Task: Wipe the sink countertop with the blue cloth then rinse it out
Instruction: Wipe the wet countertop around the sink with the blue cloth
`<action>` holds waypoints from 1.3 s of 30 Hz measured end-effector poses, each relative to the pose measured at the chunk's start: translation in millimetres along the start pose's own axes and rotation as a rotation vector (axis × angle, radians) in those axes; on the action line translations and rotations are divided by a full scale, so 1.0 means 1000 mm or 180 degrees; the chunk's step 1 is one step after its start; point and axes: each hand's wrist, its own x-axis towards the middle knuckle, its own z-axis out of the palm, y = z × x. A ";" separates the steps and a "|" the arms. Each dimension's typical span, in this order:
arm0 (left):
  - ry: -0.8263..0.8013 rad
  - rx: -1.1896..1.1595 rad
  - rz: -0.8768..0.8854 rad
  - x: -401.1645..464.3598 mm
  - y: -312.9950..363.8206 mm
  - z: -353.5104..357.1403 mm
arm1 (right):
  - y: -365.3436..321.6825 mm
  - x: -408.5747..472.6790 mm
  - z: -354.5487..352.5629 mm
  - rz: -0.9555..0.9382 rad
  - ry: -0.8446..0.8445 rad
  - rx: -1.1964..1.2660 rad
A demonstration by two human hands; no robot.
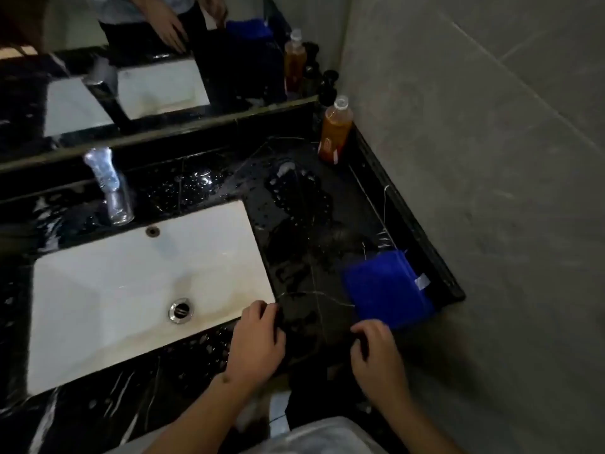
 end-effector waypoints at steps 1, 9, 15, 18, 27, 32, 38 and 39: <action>-0.0021 0.0082 -0.0004 0.006 0.004 0.005 | 0.006 0.013 -0.008 -0.0236 0.0137 -0.0173; 0.0395 0.0293 0.0059 0.043 0.020 0.025 | 0.026 0.104 -0.031 -0.0699 -0.0078 -0.1317; 0.0541 0.0341 0.0049 0.093 0.009 0.011 | 0.049 0.125 -0.020 -0.0653 -0.0189 -0.1898; 0.0523 0.0498 0.0016 0.123 0.000 0.002 | 0.052 0.125 -0.015 -0.0651 -0.0199 -0.2081; 0.0159 0.0681 0.0138 0.146 -0.021 0.011 | 0.040 0.111 0.001 -0.0010 0.0059 -0.2099; 0.0079 0.0713 0.0121 0.145 -0.023 0.008 | 0.021 0.137 0.009 0.0133 0.0278 -0.1930; -0.0135 0.0575 0.0049 0.148 -0.021 0.003 | -0.013 0.227 0.012 -0.0145 0.0413 -0.1907; -0.0132 0.0516 0.0044 0.146 -0.022 0.005 | -0.020 0.238 0.014 -0.0179 0.0421 -0.1904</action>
